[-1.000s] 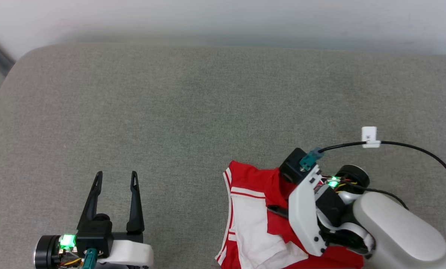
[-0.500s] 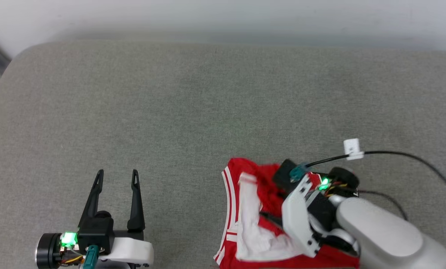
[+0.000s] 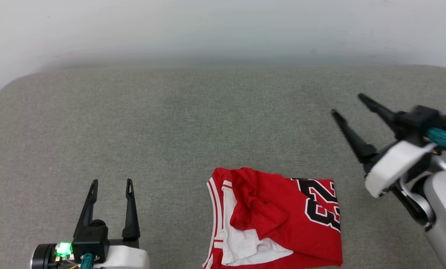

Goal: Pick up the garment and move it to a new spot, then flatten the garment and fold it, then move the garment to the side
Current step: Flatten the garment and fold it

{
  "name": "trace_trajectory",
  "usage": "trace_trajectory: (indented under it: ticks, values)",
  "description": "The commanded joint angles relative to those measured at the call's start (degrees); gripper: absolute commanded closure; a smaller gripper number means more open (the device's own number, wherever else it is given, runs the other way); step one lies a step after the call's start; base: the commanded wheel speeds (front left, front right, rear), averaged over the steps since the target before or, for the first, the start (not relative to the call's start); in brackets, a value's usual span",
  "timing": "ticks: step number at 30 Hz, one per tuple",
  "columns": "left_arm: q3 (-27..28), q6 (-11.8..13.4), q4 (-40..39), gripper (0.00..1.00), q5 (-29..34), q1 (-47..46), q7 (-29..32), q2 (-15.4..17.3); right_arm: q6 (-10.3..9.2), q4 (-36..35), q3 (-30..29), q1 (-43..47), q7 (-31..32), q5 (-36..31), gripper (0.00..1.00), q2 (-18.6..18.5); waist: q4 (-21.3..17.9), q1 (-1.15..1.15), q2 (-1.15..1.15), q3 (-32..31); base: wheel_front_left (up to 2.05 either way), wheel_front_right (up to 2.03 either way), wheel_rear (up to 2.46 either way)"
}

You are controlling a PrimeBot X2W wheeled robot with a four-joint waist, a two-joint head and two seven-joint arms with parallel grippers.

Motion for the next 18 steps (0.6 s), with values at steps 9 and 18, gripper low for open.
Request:
trace_trajectory:
  ticks: [9, 18]
  values:
    - [-0.05, -0.53, -0.85, 0.0, 0.1, 1.34, -0.15, -0.24, -0.05, -3.48, -21.76, 15.52, -12.97, -14.04, 0.0, 10.99, -1.01, 0.0, 0.0, -1.62, 0.0, 0.0, 0.0]
    - [-0.27, -1.24, -1.58, 0.0, -0.26, 2.6, -0.15, -0.46, -0.05, -11.82, -29.47, 28.15, -13.76, -18.16, 0.0, 20.97, -1.16, 0.0, 0.0, -2.65, 0.0, 0.0, 0.0]
